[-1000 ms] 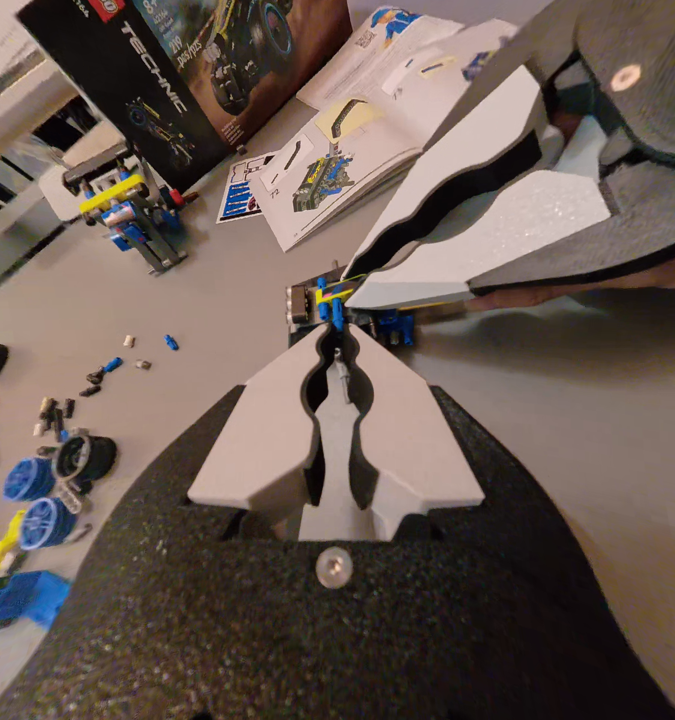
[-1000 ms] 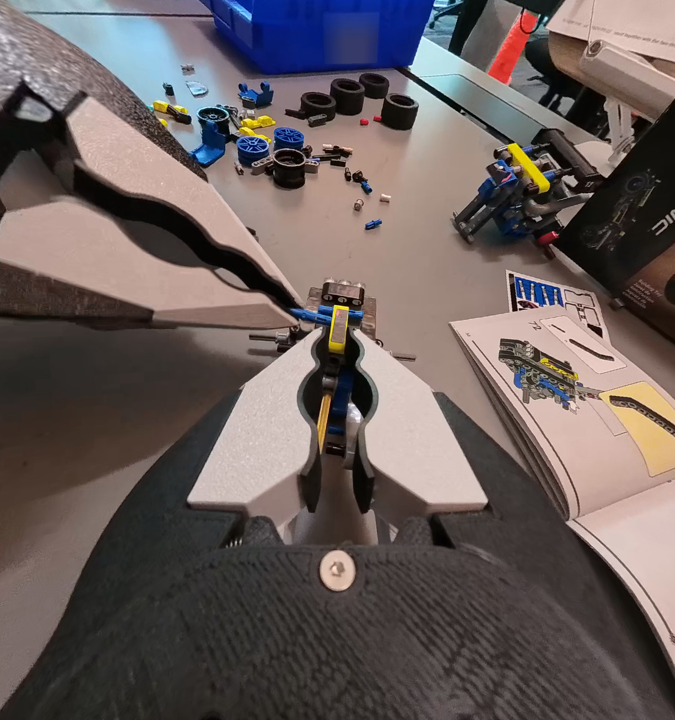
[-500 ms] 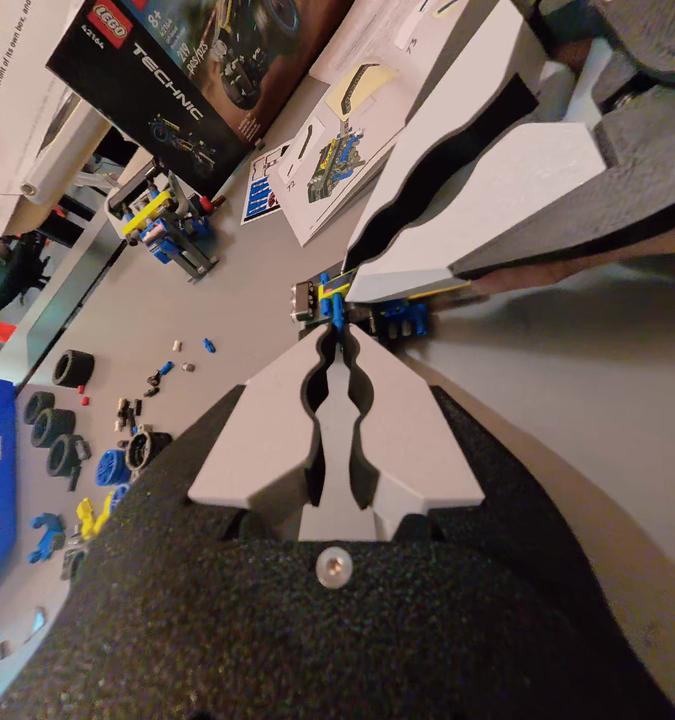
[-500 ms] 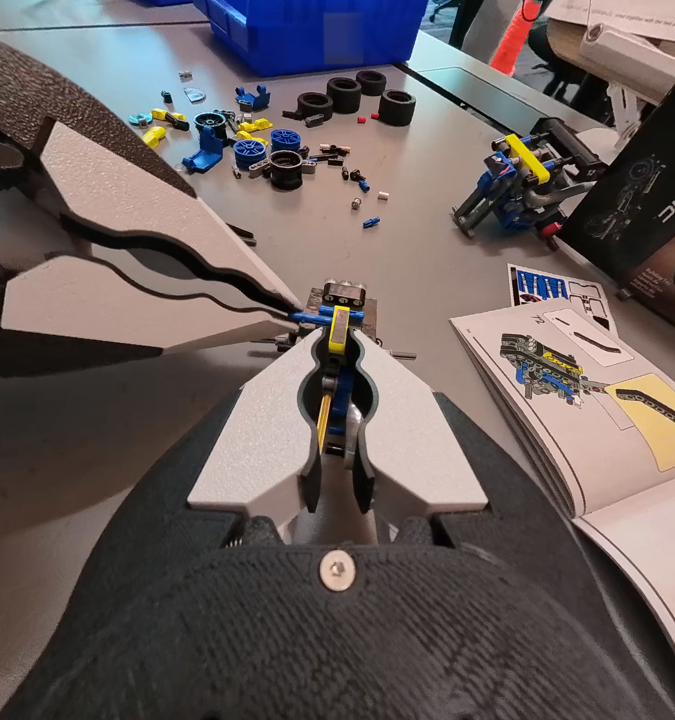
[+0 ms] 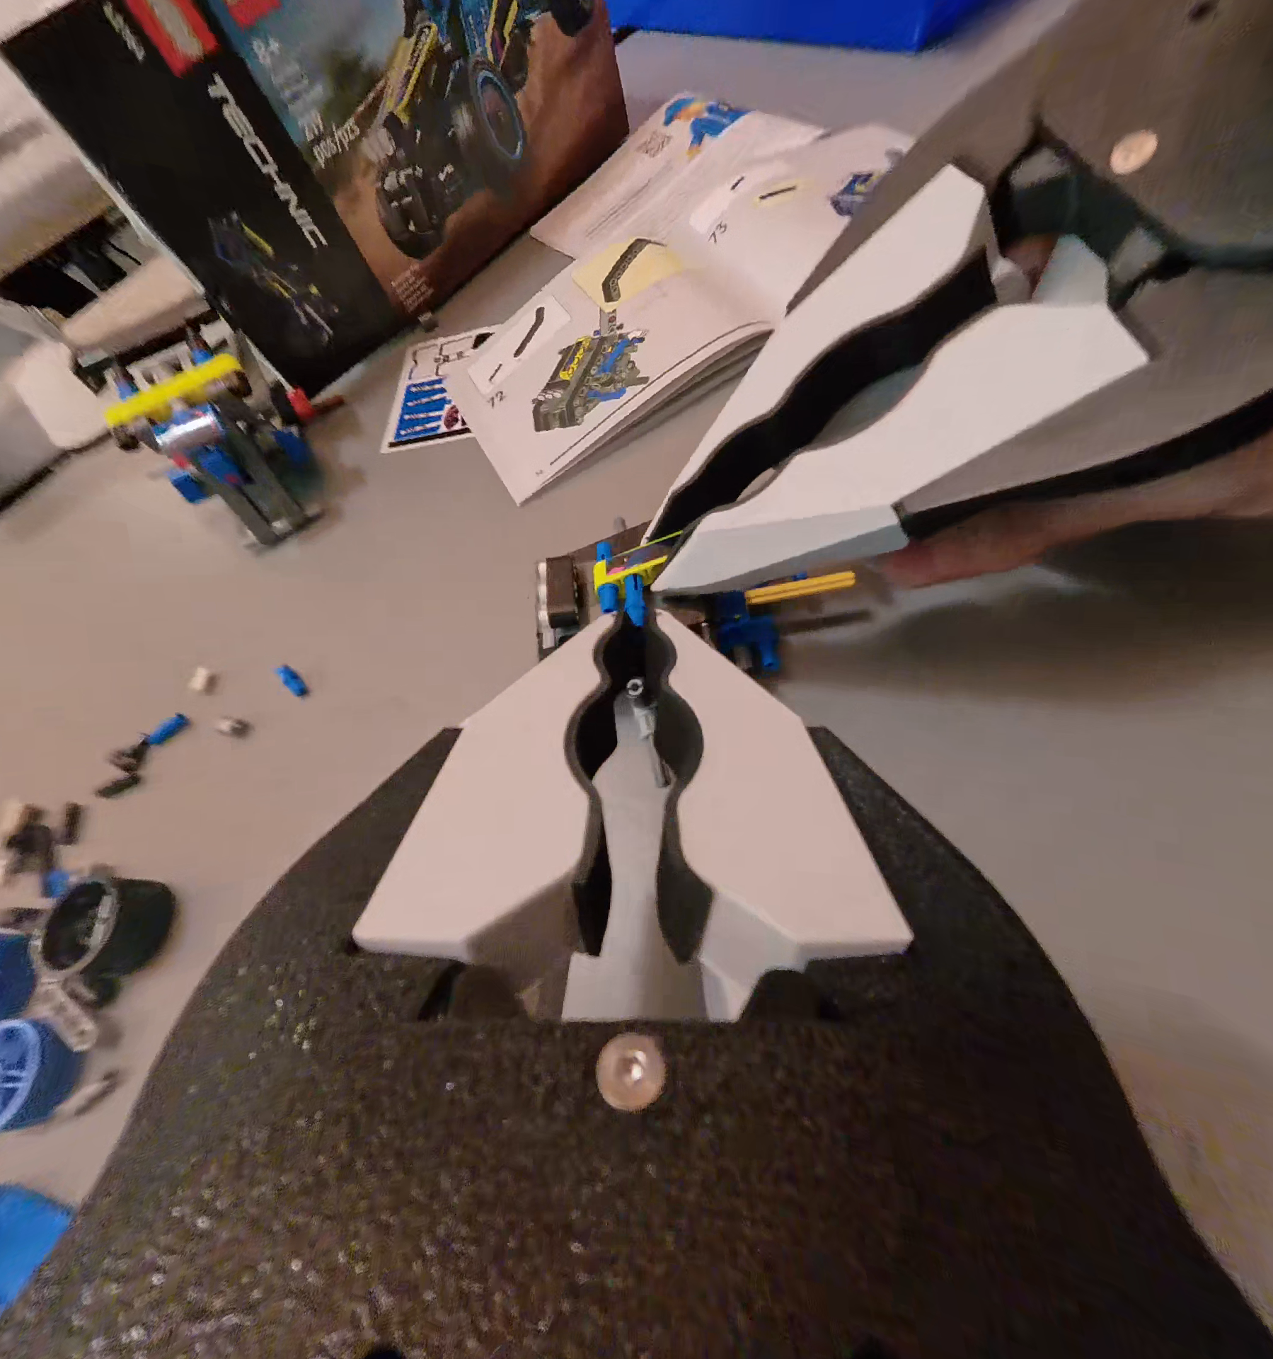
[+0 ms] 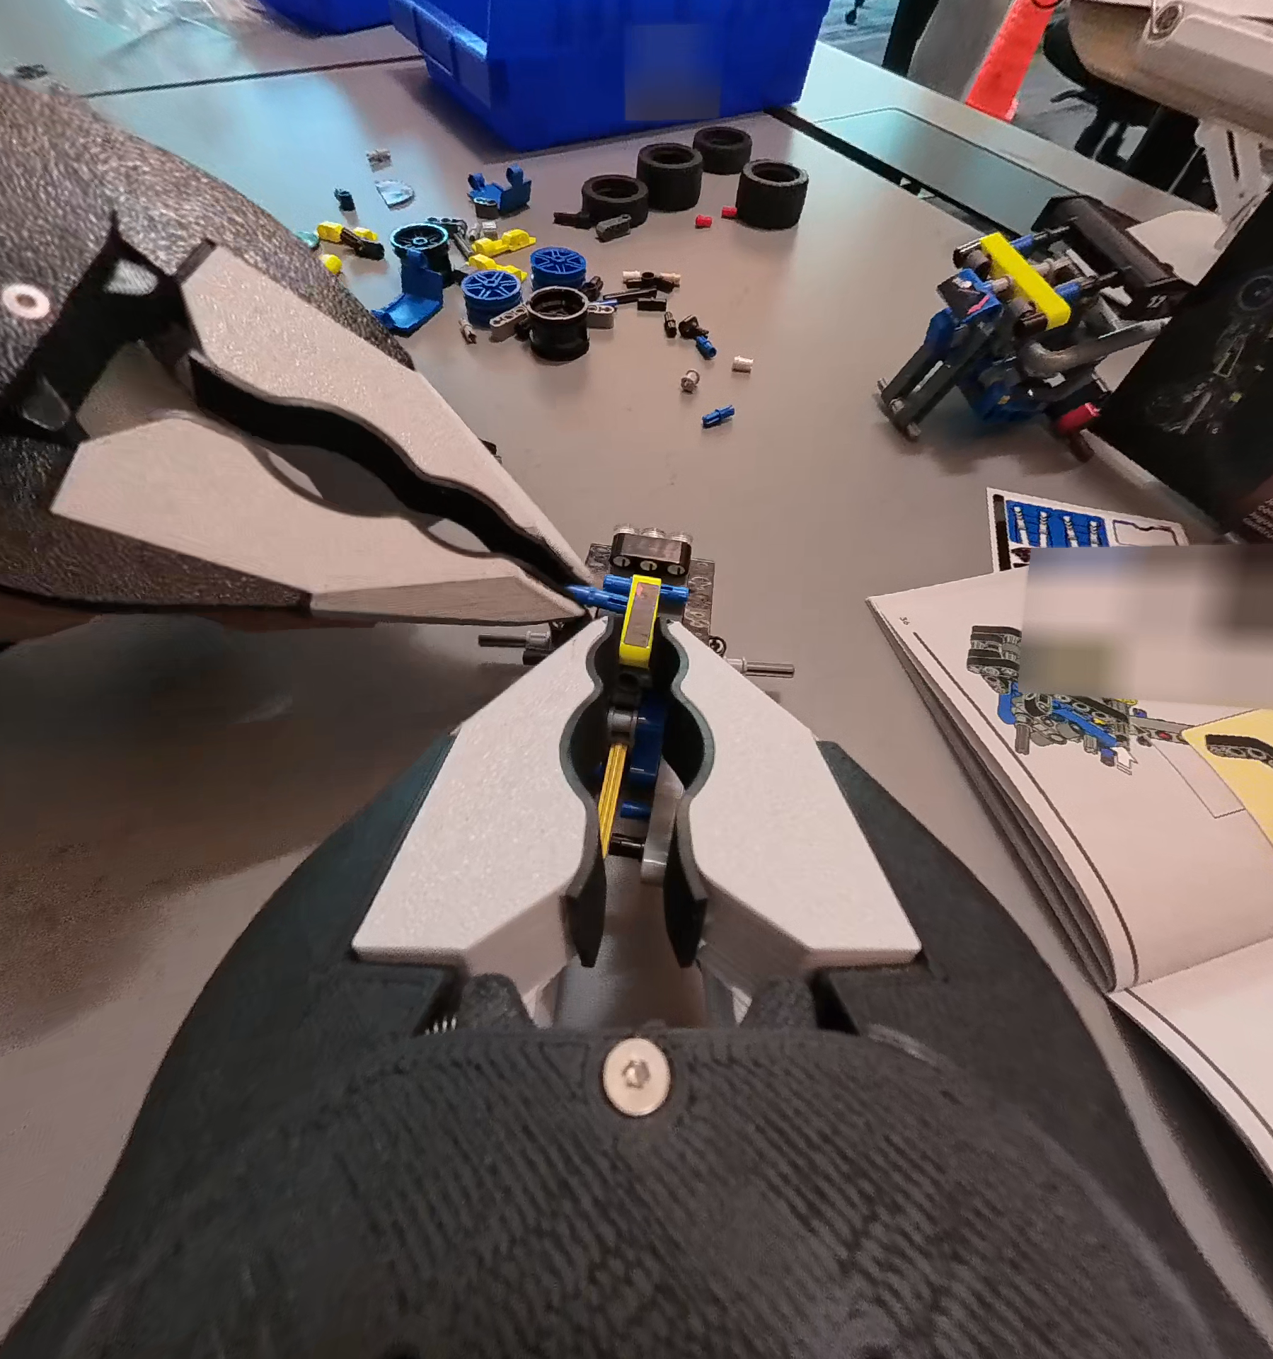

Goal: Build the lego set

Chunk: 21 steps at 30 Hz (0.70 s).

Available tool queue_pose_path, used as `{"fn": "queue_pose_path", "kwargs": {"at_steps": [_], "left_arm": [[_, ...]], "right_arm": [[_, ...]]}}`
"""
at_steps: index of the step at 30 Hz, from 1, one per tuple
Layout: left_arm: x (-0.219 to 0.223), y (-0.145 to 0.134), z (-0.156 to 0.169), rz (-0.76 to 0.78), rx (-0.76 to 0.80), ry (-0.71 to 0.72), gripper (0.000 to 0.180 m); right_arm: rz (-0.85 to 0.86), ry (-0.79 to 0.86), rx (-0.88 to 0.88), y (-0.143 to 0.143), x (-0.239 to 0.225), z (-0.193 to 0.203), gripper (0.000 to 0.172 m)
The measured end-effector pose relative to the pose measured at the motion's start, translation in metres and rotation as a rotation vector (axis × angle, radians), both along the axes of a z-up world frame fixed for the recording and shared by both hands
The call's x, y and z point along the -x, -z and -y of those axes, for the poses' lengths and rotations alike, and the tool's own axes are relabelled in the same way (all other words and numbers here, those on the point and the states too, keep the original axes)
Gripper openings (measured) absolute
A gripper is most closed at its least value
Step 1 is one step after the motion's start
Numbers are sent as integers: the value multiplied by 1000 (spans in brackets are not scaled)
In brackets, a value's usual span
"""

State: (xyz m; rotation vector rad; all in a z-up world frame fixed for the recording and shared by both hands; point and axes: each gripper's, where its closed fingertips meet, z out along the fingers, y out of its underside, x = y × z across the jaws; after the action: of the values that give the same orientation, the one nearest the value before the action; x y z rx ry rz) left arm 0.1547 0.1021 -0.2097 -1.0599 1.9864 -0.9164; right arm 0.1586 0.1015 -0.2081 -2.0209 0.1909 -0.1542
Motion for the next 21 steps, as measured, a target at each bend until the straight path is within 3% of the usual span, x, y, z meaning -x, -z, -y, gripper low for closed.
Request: {"fn": "queue_pose_path", "kwargs": {"at_steps": [2, 6, 11, 13, 15, 21], "left_arm": [[-1, -1, 0, 1, 2, 3, 0], [-1, 0, 1, -51, 213, -17, 0], [8, -3, 6, 11, -27, 148, 4], [11, -9, 3, 25, -112, 218, 23], [13, -14, 1, 31, -163, 300, 29], [16, -7, 13, -71, -258, 549, 25]], "right_arm": [[-10, -7, -2, 0, -1, 0, 6], [17, -5, 3, 0, -1, 0, 6], [30, -69, 1, -1, 2, 2, 6], [44, -118, 2, -1, 3, 5, 6], [42, -184, 1, -1, 7, 8, 6], [0, -277, -4, -1, 17, 10, 6]]}}
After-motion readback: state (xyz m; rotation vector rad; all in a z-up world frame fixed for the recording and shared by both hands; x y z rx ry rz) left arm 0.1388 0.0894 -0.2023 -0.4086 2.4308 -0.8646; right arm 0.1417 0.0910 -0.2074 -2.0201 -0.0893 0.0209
